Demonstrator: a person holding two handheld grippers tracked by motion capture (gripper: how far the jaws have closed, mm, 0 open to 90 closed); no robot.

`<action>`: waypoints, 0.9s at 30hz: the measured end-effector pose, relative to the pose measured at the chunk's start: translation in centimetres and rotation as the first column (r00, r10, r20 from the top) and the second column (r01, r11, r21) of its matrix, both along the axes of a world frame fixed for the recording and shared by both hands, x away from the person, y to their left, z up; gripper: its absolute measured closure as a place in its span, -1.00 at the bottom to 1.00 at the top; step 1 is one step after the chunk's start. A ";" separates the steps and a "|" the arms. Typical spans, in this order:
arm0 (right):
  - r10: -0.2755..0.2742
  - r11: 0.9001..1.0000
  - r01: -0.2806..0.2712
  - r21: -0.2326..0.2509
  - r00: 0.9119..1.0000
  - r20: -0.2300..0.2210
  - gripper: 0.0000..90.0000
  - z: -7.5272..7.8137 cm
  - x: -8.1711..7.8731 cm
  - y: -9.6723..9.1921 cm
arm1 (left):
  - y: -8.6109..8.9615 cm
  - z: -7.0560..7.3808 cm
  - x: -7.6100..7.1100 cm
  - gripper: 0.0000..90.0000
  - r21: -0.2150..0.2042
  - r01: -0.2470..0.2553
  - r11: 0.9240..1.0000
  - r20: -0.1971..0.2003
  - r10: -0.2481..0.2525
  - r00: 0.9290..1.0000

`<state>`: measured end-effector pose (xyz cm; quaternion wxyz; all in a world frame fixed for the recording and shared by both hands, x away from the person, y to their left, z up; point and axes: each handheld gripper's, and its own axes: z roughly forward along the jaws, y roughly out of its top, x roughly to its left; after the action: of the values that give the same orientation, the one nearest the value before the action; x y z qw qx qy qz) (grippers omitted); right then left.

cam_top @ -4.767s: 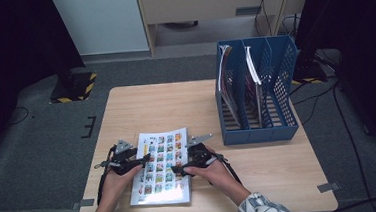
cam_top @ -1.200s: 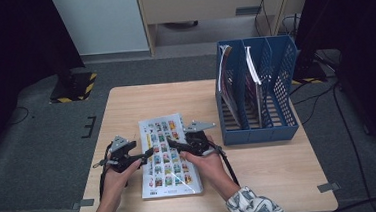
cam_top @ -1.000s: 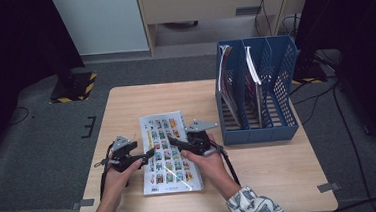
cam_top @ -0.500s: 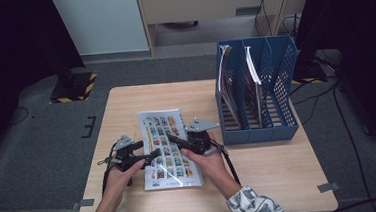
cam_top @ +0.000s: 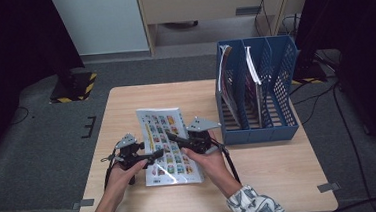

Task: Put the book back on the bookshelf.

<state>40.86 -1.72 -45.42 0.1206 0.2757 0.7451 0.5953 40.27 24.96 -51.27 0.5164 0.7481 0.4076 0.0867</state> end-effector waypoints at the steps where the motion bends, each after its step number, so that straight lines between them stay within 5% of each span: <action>1: 0.003 1.000 -0.003 0.001 1.000 0.002 0.60 0.0 0.0 0.0 | 0.2 0.1 0.1 -0.44 -0.001 -0.001 1.000 -0.007 0.001 1.000; 12: 0.015 1.000 -0.015 0.010 1.000 0.020 0.62 0.1 0.3 -0.4 | 1.1 1.8 -0.3 0.18 0.015 -0.036 0.999 0.008 0.036 0.999; 20: 0.016 1.000 -0.017 0.011 0.999 0.052 0.63 0.5 0.2 -0.6 | 1.0 2.7 -0.6 0.29 0.042 -0.063 0.997 0.065 0.061 0.996; 27: 0.024 1.000 -0.025 0.011 0.996 0.091 0.62 1.2 0.2 -0.6 | 1.1 3.8 -0.9 0.39 0.060 -0.105 0.993 0.145 0.095 0.985</action>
<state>41.04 -2.33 -44.24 0.1456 0.2398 0.7385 0.6132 39.34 26.08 -47.45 0.5136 0.7356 0.4037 0.1791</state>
